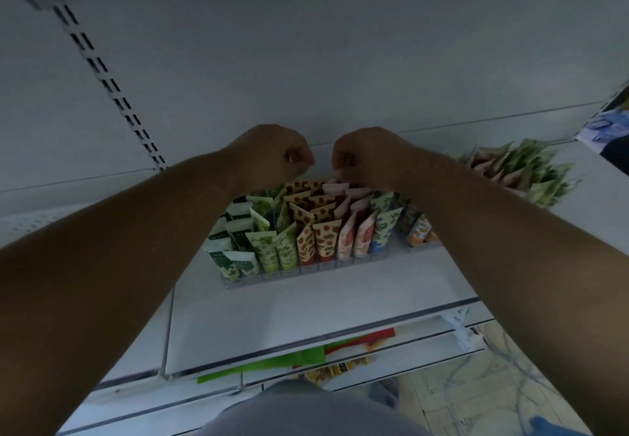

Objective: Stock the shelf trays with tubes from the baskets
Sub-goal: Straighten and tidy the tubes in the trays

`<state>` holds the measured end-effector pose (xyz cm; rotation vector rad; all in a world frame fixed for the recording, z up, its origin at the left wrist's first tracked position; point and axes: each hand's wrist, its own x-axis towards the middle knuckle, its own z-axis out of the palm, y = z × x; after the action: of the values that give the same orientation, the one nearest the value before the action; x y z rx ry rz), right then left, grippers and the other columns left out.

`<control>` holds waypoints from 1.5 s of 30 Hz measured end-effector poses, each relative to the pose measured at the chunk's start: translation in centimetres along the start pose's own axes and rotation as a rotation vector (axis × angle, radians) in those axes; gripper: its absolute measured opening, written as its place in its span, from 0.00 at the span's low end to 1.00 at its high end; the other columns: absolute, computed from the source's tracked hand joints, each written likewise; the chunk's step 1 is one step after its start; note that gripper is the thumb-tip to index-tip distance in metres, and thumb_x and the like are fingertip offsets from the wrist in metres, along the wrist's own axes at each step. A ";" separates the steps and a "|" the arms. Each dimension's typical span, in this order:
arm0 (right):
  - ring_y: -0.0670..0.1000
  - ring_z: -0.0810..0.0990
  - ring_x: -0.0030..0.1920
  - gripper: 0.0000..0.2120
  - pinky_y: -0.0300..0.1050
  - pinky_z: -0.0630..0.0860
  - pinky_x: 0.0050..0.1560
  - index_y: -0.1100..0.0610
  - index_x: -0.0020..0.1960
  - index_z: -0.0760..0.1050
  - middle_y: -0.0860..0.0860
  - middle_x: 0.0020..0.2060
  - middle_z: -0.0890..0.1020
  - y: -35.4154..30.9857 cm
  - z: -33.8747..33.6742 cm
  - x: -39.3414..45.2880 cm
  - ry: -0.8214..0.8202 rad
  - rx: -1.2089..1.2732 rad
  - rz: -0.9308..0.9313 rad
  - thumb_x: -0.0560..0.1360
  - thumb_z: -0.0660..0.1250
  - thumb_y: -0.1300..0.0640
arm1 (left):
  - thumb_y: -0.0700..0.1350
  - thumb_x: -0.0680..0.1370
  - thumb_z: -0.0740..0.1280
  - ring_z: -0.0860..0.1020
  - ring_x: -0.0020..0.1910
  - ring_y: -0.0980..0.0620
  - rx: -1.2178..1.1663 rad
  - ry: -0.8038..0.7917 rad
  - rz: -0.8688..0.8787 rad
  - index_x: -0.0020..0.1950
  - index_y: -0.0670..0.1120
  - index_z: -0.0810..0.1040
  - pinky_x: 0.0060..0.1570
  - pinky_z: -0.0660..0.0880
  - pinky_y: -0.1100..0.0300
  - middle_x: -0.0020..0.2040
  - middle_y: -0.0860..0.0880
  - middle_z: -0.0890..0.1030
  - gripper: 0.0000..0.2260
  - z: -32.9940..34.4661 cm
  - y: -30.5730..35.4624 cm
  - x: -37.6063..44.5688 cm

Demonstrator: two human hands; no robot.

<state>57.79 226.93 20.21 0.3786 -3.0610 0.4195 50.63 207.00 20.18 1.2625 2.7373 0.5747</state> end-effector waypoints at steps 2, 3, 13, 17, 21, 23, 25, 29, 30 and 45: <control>0.53 0.78 0.48 0.06 0.38 0.64 0.43 0.59 0.49 0.80 0.54 0.47 0.81 0.0 0.0 0.1 -0.007 -0.015 0.014 0.73 0.68 0.59 | 0.47 0.75 0.70 0.73 0.41 0.61 0.018 -0.040 0.019 0.52 0.51 0.83 0.39 0.65 0.69 0.43 0.58 0.77 0.07 0.3 0.9 0.7; 0.54 0.78 0.48 0.05 0.38 0.64 0.43 0.58 0.49 0.80 0.54 0.47 0.82 -0.1 0.0 0.2 -0.012 -0.021 0.021 0.74 0.68 0.59 | 0.46 0.75 0.71 0.73 0.42 0.61 0.028 -0.064 0.033 0.51 0.50 0.84 0.41 0.66 0.68 0.43 0.58 0.77 0.07 0.5 1.1 1.0; 0.52 0.78 0.48 0.07 0.39 0.66 0.44 0.57 0.47 0.80 0.53 0.46 0.81 0.2 0.2 0.0 0.016 0.049 0.078 0.75 0.68 0.53 | 0.45 0.74 0.71 0.74 0.44 0.60 0.053 -0.059 0.039 0.51 0.49 0.84 0.44 0.64 0.68 0.48 0.53 0.82 0.07 1.2 1.1 1.4; 0.50 0.78 0.49 0.08 0.36 0.63 0.43 0.58 0.51 0.82 0.52 0.48 0.82 1.5 -1.0 -1.0 0.009 0.037 0.090 0.75 0.69 0.56 | 0.47 0.75 0.71 0.73 0.40 0.62 0.011 -0.073 0.048 0.54 0.50 0.83 0.39 0.65 0.69 0.44 0.57 0.78 0.08 1.2 1.7 1.9; 0.50 0.79 0.48 0.06 0.38 0.67 0.45 0.57 0.49 0.83 0.52 0.48 0.83 1.9 -1.2 -1.3 -0.054 0.023 0.068 0.73 0.70 0.58 | 0.46 0.74 0.72 0.71 0.35 0.69 -0.003 -0.108 0.070 0.51 0.49 0.84 0.37 0.63 0.82 0.41 0.59 0.77 0.07 1.5 2.2 2.7; 0.53 0.79 0.49 0.06 0.40 0.69 0.47 0.58 0.49 0.83 0.54 0.49 0.83 1.5 -1.1 -0.9 -0.056 0.006 0.050 0.73 0.70 0.59 | 0.43 0.74 0.71 0.72 0.38 0.65 0.005 -0.091 0.088 0.51 0.48 0.84 0.37 0.64 0.78 0.45 0.55 0.81 0.07 1.5 2.2 2.8; 0.55 0.80 0.50 0.06 0.44 0.72 0.49 0.58 0.49 0.82 0.55 0.49 0.83 1.2 -0.9 -0.4 -0.078 0.001 0.041 0.73 0.70 0.60 | 0.42 0.74 0.71 0.74 0.43 0.60 0.020 -0.083 0.109 0.52 0.47 0.84 0.40 0.65 0.71 0.48 0.51 0.83 0.07 1.6 2.1 2.7; 0.56 0.80 0.49 0.06 0.43 0.71 0.47 0.58 0.49 0.82 0.56 0.48 0.83 1.3 -0.5 0.0 -0.101 -0.002 0.043 0.73 0.71 0.58 | 0.42 0.74 0.71 0.74 0.42 0.60 0.030 -0.077 0.102 0.52 0.49 0.84 0.42 0.66 0.68 0.48 0.52 0.83 0.08 1.6 1.9 2.5; 0.55 0.80 0.49 0.06 0.41 0.70 0.45 0.58 0.49 0.82 0.55 0.48 0.83 1.4 -0.5 -0.1 -0.091 0.004 0.040 0.73 0.70 0.58 | 0.43 0.75 0.71 0.74 0.42 0.60 0.032 -0.077 0.098 0.53 0.49 0.84 0.44 0.66 0.67 0.48 0.52 0.82 0.08 1.6 1.9 2.5; 0.56 0.79 0.50 0.05 0.39 0.64 0.44 0.57 0.47 0.80 0.55 0.47 0.82 4.6 -1.6 -1.6 -0.059 -0.062 0.041 0.73 0.69 0.59 | 0.45 0.74 0.72 0.77 0.46 0.55 0.042 -0.107 0.050 0.48 0.47 0.85 0.49 0.71 0.62 0.48 0.50 0.83 0.05 2.6 4.5 4.8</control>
<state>58.22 232.03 20.42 0.3328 -3.1352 0.3188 51.27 214.08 19.85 1.3335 2.6513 0.4421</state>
